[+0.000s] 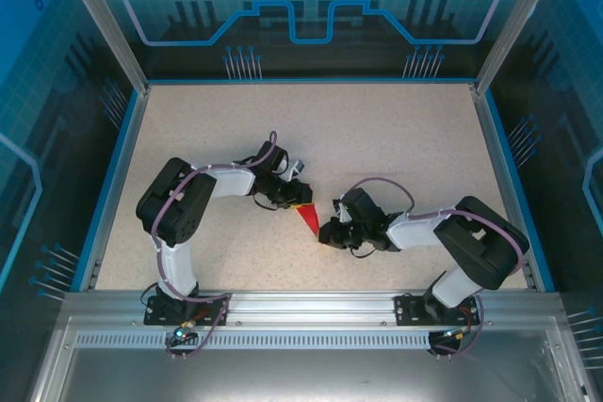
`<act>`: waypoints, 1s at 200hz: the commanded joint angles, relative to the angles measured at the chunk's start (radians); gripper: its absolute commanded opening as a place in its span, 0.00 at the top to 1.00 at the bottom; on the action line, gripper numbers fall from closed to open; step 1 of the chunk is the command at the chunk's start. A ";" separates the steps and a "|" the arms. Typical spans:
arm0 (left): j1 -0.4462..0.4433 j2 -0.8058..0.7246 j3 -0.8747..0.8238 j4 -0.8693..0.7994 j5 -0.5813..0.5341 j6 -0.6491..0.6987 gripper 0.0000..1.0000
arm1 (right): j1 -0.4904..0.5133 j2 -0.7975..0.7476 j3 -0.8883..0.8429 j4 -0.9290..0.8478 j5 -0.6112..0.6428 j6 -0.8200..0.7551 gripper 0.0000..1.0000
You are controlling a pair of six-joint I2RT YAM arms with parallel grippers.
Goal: Fold a paper plane with a square sheet of paper (pick it up from the middle)
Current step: Fold the wing for the fifth time at the center of the table.
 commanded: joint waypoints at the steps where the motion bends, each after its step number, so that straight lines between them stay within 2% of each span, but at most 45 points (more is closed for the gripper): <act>1: 0.011 0.067 -0.014 -0.063 -0.083 0.049 0.67 | 0.013 0.003 -0.054 -0.201 -0.001 -0.015 0.91; 52: 0.011 0.064 -0.016 -0.064 -0.074 0.048 0.67 | 0.023 -0.097 0.036 -0.296 0.013 -0.045 0.91; 87: 0.011 0.065 -0.019 -0.058 -0.067 0.045 0.67 | 0.030 -0.130 0.125 -0.314 0.069 -0.041 0.90; 119: 0.010 0.066 -0.019 -0.055 -0.060 0.043 0.67 | 0.032 -0.067 0.174 -0.250 0.074 -0.026 0.89; 144: 0.010 0.072 -0.017 -0.053 -0.054 0.042 0.66 | 0.032 0.040 0.186 -0.178 0.020 -0.005 0.89; 176: 0.010 0.069 -0.019 -0.051 -0.055 0.038 0.66 | 0.037 0.117 0.111 -0.137 0.024 0.040 0.88; 200: 0.010 0.068 -0.020 -0.054 -0.062 0.044 0.66 | 0.043 0.117 0.021 -0.094 0.010 0.057 0.88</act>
